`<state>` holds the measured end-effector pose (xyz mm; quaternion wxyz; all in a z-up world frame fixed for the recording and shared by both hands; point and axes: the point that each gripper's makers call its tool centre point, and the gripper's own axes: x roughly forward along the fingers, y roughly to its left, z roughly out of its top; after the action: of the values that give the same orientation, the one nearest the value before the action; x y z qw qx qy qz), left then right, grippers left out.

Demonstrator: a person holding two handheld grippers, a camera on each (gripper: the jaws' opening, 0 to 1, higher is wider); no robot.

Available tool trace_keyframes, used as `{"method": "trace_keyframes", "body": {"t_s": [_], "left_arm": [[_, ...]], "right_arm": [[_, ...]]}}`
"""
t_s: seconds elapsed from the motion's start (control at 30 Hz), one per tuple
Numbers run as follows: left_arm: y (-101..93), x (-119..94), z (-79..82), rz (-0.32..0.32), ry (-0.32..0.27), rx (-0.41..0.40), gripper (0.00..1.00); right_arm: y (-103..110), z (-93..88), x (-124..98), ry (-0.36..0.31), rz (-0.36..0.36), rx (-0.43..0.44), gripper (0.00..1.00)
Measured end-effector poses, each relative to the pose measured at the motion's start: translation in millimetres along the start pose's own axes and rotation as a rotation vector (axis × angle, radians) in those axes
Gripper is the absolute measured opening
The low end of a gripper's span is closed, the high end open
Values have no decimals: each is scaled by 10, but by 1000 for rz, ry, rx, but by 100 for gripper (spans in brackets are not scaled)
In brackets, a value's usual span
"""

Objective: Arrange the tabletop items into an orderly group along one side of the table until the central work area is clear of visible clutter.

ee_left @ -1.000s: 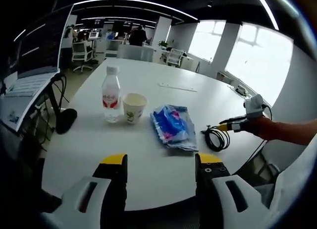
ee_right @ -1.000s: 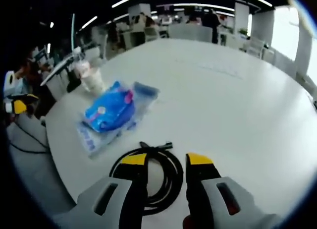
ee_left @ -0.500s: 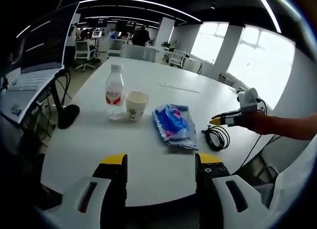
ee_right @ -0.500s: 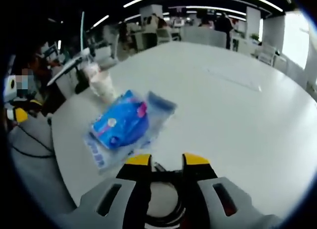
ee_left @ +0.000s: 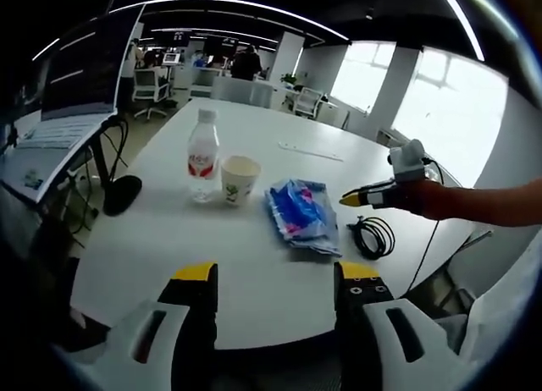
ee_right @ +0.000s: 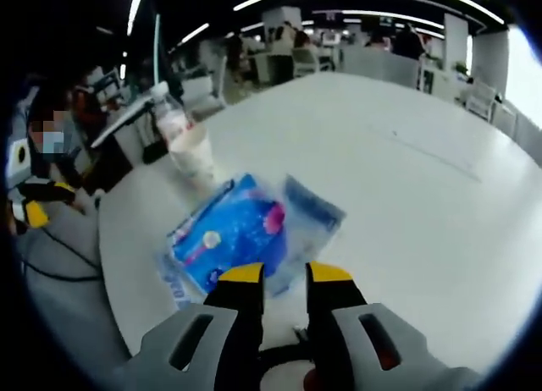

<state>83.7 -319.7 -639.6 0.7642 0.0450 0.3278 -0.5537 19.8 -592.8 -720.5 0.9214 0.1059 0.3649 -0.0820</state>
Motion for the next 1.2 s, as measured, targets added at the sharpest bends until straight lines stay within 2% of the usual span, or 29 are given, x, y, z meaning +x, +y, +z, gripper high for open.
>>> {"method": "trace_keyframes", "body": {"t_s": [0.4, 0.5, 0.8, 1.0, 1.2], "left_arm": [[20, -29, -24, 9, -3, -14, 55], [43, -44, -16, 15, -5, -17, 55], [126, -123, -39, 42, -12, -35, 55], [154, -154, -74, 55, -16, -54, 55], [155, -163, -79, 61, -17, -60, 55]], "right_arm": [[93, 305, 433, 27, 52, -16, 17], [103, 345, 510, 27, 62, 12, 18], [79, 358, 736, 67, 61, 2, 19], [33, 350, 804, 64, 55, 26, 17], [67, 251, 768, 76, 61, -4, 5]]}}
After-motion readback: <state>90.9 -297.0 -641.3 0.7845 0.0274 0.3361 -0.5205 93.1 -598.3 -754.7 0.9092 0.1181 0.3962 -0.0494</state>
